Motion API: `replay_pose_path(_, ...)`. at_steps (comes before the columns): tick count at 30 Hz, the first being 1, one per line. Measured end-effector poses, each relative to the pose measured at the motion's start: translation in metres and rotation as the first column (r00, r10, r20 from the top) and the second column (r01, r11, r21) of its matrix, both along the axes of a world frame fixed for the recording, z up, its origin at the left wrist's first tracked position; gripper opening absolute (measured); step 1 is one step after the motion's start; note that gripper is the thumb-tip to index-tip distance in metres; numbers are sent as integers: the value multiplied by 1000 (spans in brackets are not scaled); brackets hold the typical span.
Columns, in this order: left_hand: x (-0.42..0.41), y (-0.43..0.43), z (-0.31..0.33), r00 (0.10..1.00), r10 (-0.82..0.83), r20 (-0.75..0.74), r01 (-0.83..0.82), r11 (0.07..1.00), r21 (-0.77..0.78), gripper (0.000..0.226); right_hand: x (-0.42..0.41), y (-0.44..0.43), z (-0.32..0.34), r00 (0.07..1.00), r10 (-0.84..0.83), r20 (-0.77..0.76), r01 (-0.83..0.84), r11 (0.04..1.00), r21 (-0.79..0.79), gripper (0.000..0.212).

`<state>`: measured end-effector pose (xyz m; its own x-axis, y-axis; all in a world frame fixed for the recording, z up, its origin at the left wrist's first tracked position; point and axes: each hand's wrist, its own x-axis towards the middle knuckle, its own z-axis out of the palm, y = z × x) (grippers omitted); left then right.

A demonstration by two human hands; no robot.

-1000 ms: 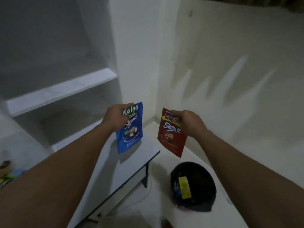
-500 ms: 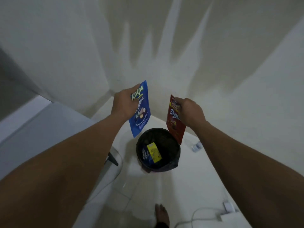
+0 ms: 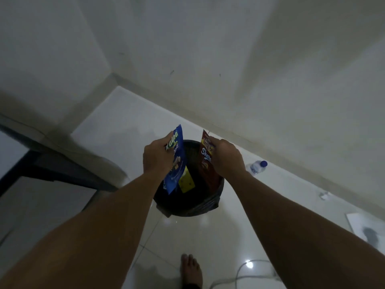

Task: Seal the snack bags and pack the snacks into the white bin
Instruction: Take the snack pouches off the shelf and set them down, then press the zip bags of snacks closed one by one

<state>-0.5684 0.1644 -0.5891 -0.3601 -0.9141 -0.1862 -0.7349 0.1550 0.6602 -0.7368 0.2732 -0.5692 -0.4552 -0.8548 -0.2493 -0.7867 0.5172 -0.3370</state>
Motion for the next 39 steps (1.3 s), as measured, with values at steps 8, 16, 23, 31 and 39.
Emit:
replay_pose_path(8, -9, 13, -57, 1000, 1, 31, -7, 984, 180, 55, -3, 6, -53, 998, -6, 66, 2, 999, 52, 41)
replay_pose_path(16, 25, -15, 49, 981, -106, 161, 91, 992, 92, 57, -11, -14, 44, 997, 70, -12, -69, 996, 56, 35)
replay_pose_path(23, 97, -45, 231, 937, -186, 297, 203, 979, -28, 70, 40, -39, 212, 977, 180, -117, -175, 983, 53, 63)
replay_pose_path(31, 264, -6, 402, 933, -15, 358, 93, 975, -203, 73, 179, -42, 378, 932, 316, -178, -326, 945, -32, 66)
replay_pose_path(39, 453, 66, 470, 895, 254, 367, -155, 948, -278, 70, 342, -51, 456, 831, 497, -249, -520, 853, -34, 68)
